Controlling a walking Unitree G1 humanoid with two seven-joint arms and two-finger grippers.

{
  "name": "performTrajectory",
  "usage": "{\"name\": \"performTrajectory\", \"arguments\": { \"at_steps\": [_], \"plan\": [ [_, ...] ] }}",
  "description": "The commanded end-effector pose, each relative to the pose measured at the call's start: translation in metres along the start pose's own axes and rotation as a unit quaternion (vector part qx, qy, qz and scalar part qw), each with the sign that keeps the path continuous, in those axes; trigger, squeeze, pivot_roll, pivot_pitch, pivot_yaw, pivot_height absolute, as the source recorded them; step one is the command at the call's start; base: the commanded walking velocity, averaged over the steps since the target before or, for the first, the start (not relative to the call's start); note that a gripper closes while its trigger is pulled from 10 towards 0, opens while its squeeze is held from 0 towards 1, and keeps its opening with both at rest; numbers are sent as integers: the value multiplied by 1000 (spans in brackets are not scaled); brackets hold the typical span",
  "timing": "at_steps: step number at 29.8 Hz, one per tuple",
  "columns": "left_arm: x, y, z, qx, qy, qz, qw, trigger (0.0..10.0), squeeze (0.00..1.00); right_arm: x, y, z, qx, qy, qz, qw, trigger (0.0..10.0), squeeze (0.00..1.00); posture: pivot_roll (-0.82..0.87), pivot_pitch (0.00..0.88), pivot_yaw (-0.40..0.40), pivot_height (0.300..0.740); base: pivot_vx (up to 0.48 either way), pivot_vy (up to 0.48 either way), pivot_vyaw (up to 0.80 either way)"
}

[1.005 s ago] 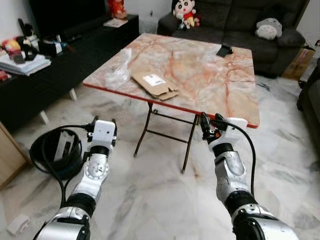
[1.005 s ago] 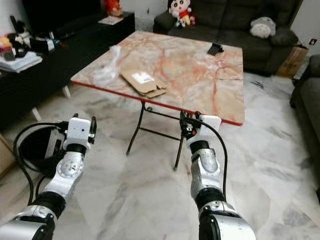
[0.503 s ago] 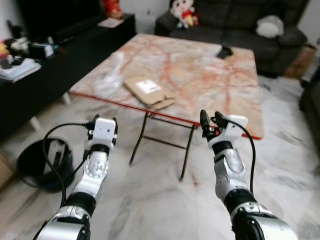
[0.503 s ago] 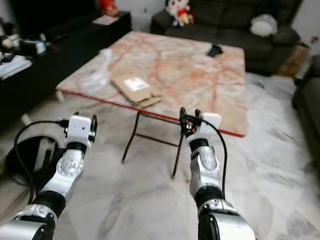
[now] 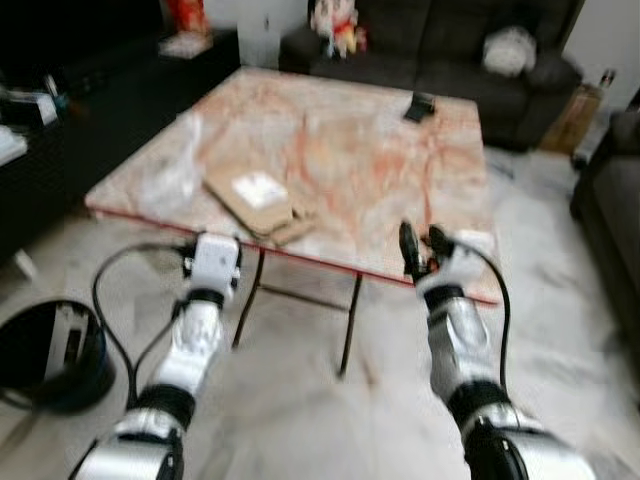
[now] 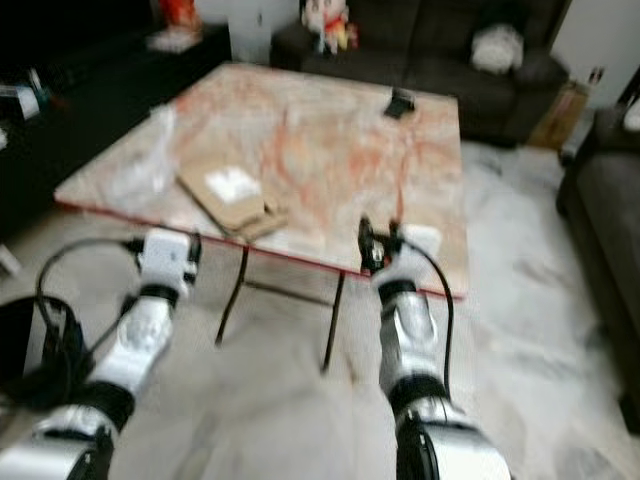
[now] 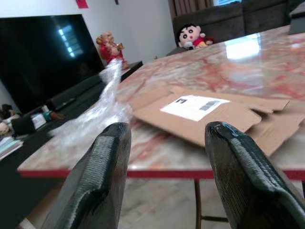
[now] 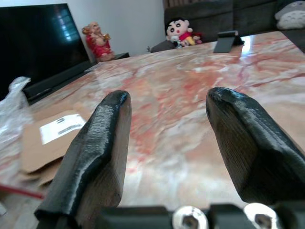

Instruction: Picking trash to rubbish bin

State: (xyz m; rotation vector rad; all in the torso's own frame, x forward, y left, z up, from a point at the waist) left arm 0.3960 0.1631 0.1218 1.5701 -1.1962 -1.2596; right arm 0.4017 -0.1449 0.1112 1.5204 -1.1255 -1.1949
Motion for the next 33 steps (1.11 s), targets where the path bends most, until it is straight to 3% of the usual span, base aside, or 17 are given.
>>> {"name": "performTrajectory", "arguments": {
  "at_steps": [1, 8, 13, 33],
  "plan": [
    [8, 6, -3, 6, -6, 12, 1000, 10000, 0, 11, 6, 0, 7, -12, 10, 1000, 10000, 0, 210, 0, -64, 740, 450, 0, 0],
    [8, 8, -4, 8, -5, 13, 1000, 10000, 0, 9, 6, -1, 6, -5, 24, 1000, 10000, 0, 212, 0, -67, 740, 452, 0, 0],
    [8, 8, -4, 8, -5, 13, 1000, 10000, 0, 8, 5, -1, 3, -2, 29, 1000, 10000, 0, 212, 0, -67, 740, 450, 0, 544],
    [9, 8, -4, 7, -5, 13, 1000, 10000, 0, 9, 3, 0, -3, -4, 19, 1000, 10000, 0, 212, 0, -70, 740, 451, 0, 0]
  ]
}}
Point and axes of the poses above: a point about 5 cm out from each wrist's last joint towards the gripper, its own z axis pointing back from the gripper into the wrist, its own y axis along the axis of the wrist's last joint, x = y × z, the point moved 5 cm from there along -z, pointing out of the wrist towards the gripper, and after that the axes turned 4 degrees about z, right-handed, at the moved point
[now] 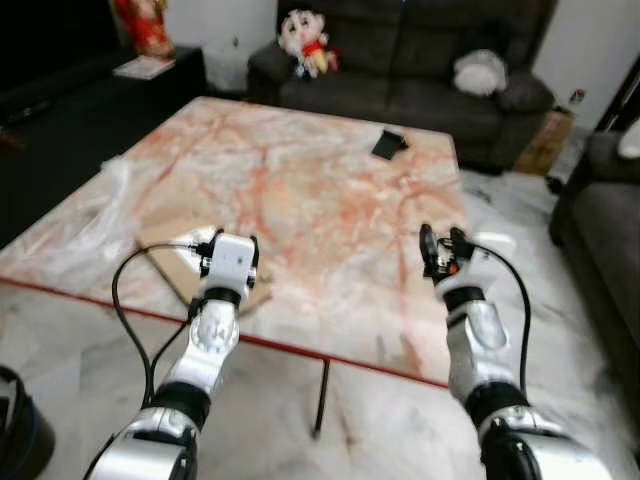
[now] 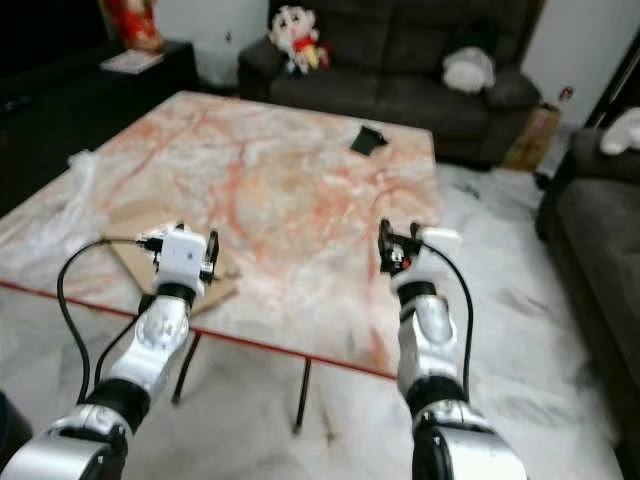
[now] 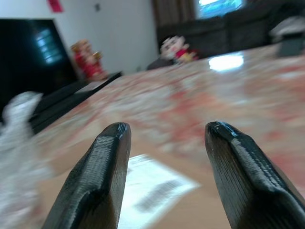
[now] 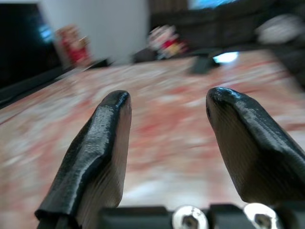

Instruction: Picking trash to rubbish bin

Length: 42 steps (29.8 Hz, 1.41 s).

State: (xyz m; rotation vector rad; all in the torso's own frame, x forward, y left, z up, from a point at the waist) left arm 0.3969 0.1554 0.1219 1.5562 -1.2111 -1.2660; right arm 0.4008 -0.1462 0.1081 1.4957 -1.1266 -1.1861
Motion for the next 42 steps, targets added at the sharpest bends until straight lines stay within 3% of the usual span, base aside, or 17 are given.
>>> {"name": "performTrajectory", "arguments": {
  "at_steps": [1, 6, 13, 16, 21, 22, 29, 32, 34, 36, 37, 38, 42],
  "plan": [
    [2, 6, -3, 7, 2, 7, 1000, 10000, 0, 7, 6, -2, 4, -4, 9, 1000, 10000, 0, 212, 0, -70, 740, 450, 0, 0],
    [2, 6, -3, 8, 1, 6, 1000, 10000, 0, 7, 5, -2, 3, -4, 8, 1000, 10000, 0, 212, 0, -70, 740, 440, 0, 0],
    [4, 6, -3, 8, -4, 3, 1000, 10000, 0, 7, 5, -2, 2, -4, 8, 1000, 10000, 0, 212, 0, -70, 740, 0, 0, 0],
    [15, -4, 6, -9, -28, -29, 999, 10000, 0, 6, 4, -2, 1, -2, 7, 1000, 10000, 0, 211, 0, -66, 740, 0, 0, 0],
    [18, -8, 9, -14, -32, -34, 999, 10000, 0, 5, 3, -2, 0, 0, 5, 1000, 10000, 0, 213, 0, -66, 740, 0, 0, 0],
    [18, -7, 10, -13, -34, -35, 999, 10000, 1000, 5, 3, -2, -1, 1, 5, 1000, 10000, 0, 213, 0, -66, 740, 0, 0, 0],
    [21, -11, 12, -22, -46, -85, 995, 10000, 1000, 3, 2, -2, -3, 4, 4, 1000, 10000, 0, 213, 0, -66, 740, 0, 0, 0],
    [24, -14, 12, -32, -58, -140, 988, 10000, 1000, 2, 1, -1, -4, 5, 4, 1000, 10000, 0, 220, 0, -70, 740, 0, 0, 0],
    [24, -23, 12, -66, -66, -187, 978, 10000, 1000, 2, 0, 0, -6, 4, 3, 1000, 10000, 0, 220, 0, -70, 740, 0, 0, 0],
    [29, -32, 14, -94, -95, -219, 967, 10000, 1000, 2, -2, 1, -8, 5, 2, 1000, 10000, 0, 220, 0, -70, 740, 0, 0, 0],
    [29, -32, 14, -94, -95, -219, 967, 10000, 1000, 2, -2, 1, -8, 5, 2, 1000, 10000, 0, 220, 0, -70, 740, 0, 0, 0],
    [32, -33, 15, -97, -115, -260, 954, 10000, 0, 2, -3, 1, -11, 5, 2, 1000, 10000, 0, 220, 0, -71, 740, 0, 0, 0],
    [33, -35, 18, -118, -133, -285, 942, 10000, 0, 2, -4, 1, -12, 5, 2, 1000, 10000, 0, 220, 0, -71, 740, 0, 0, 0]
  ]
}}
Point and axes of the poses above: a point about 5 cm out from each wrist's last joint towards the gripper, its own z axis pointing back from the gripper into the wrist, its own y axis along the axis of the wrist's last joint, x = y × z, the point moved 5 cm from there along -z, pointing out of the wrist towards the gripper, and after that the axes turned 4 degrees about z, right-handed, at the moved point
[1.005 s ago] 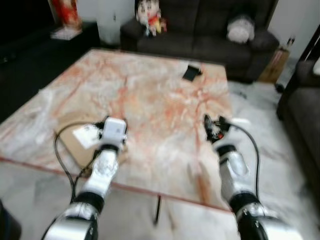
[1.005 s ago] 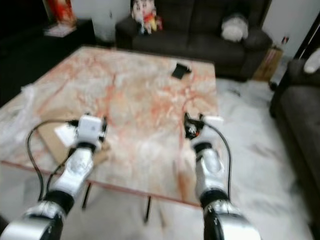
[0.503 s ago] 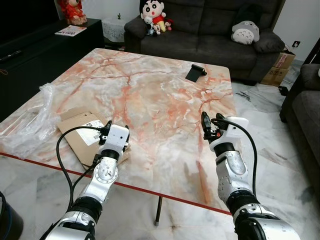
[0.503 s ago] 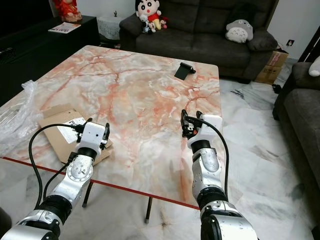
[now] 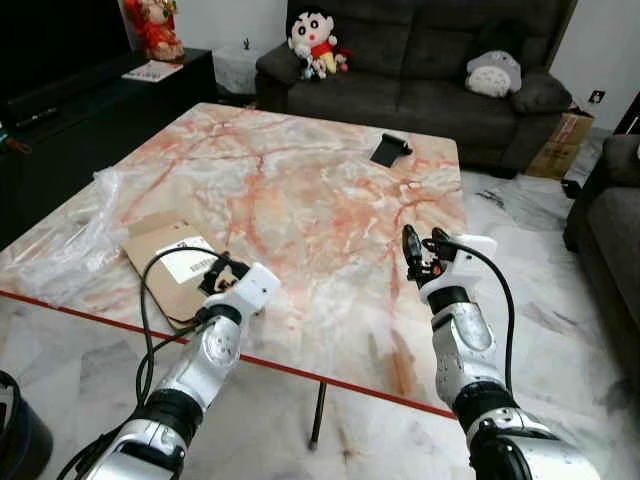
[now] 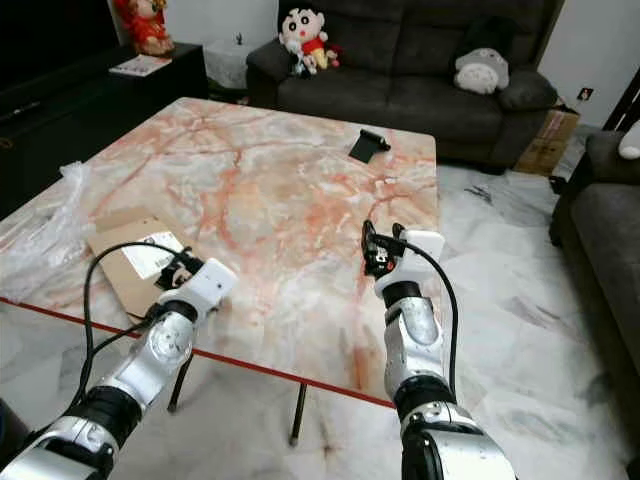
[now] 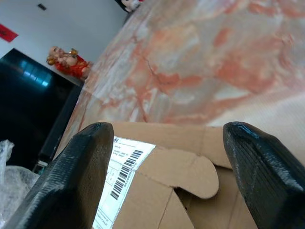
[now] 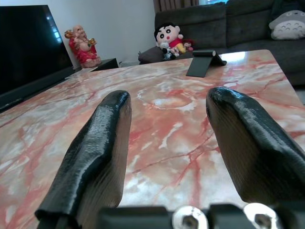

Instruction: Picking trash to rubbish bin

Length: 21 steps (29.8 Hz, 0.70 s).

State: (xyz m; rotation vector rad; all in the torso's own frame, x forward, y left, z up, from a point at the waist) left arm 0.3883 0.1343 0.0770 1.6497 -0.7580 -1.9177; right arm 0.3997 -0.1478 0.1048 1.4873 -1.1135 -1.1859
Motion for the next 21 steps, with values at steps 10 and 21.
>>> {"name": "performTrajectory", "arguments": {
  "at_steps": [10, 21],
  "plan": [
    [4, -9, 9, -42, -33, -31, 998, 10000, 0, 0, -1, 0, -7, 2, 1, 1000, 10000, 0, 220, 0, -71, 740, 0, 0, 0],
    [-3, 2, 7, -48, -42, -15, 998, 10000, 0, 3, 0, -1, -7, 0, 2, 1000, 10000, 0, 227, 0, -73, 740, 0, 0, 0]
  ]
}}
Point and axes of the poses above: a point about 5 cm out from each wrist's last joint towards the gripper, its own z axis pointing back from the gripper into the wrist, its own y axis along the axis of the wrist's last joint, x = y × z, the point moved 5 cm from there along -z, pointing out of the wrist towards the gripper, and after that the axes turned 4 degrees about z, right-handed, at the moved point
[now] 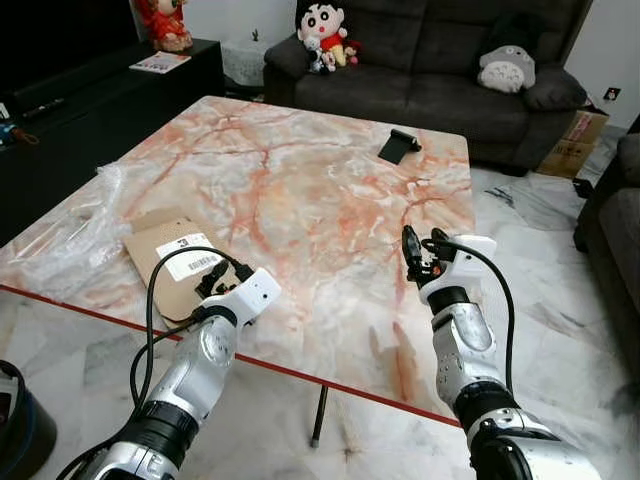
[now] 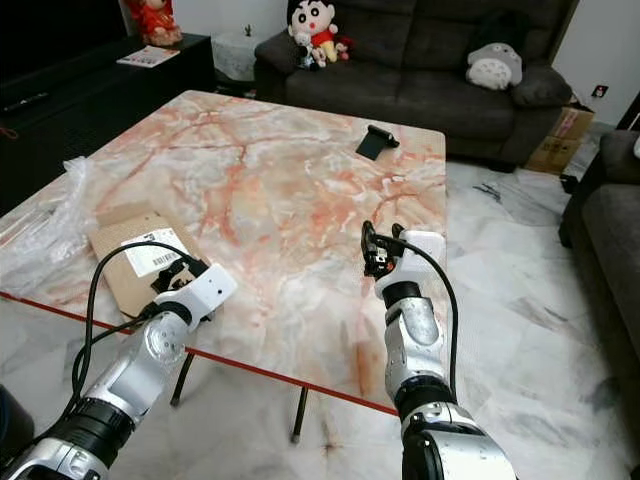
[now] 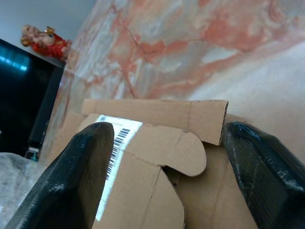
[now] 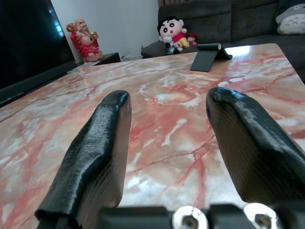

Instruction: Picking trash to rubbish bin

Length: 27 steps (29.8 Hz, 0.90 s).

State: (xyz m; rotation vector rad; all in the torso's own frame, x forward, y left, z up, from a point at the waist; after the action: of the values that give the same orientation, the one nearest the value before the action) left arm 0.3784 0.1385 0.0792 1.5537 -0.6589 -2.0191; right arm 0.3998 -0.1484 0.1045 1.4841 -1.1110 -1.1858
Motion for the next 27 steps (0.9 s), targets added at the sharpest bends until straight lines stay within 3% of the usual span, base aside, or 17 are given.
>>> {"name": "performTrajectory", "arguments": {
  "at_steps": [1, 11, 15, 27],
  "plan": [
    [0, 3, -3, -1, -5, 3, 1000, 10000, 0, 2, 0, -1, -5, -1, 1, 1000, 10000, 0, 227, 0, -73, 740, 0, 0, 0],
    [2, 9, -10, -11, -20, 38, 999, 10000, 0, 3, 0, 0, -6, -2, 2, 1000, 10000, 0, 227, 0, -74, 740, 0, 0, 0],
    [11, 20, -21, -5, -48, 78, 996, 10000, 0, 3, 0, 0, -6, -3, 3, 1000, 10000, 0, 227, 0, -74, 740, 0, 0, 0],
    [-16, 2, -32, -45, -1, 56, 997, 10000, 0, 5, 0, 0, -7, -3, 5, 1000, 10000, 0, 212, 0, -79, 740, 0, 0, 0]
  ]
}}
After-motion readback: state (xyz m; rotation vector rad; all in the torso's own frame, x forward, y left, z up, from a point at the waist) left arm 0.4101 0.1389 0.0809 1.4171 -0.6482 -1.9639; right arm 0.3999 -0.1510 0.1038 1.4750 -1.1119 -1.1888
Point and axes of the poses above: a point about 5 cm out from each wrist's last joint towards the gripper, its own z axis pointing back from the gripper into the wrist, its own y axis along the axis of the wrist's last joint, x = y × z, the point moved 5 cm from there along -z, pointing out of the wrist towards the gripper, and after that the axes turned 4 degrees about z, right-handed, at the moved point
